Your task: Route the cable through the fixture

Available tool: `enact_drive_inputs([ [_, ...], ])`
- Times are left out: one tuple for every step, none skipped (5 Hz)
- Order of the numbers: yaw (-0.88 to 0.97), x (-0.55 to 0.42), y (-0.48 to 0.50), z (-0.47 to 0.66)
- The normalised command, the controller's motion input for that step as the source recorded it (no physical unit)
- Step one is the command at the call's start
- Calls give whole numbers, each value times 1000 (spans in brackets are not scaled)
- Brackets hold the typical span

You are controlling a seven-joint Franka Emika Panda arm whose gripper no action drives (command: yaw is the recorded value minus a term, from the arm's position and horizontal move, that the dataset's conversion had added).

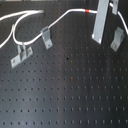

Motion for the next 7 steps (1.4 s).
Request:
enact_drive_inputs([
  [29, -207, -186, 397],
  [3, -124, -144, 114],
  [0, -7, 34, 0],
  [109, -64, 135, -107],
  [400, -221, 168, 0],
  [0, -15, -16, 73],
  [-66, -80, -82, 265],
])
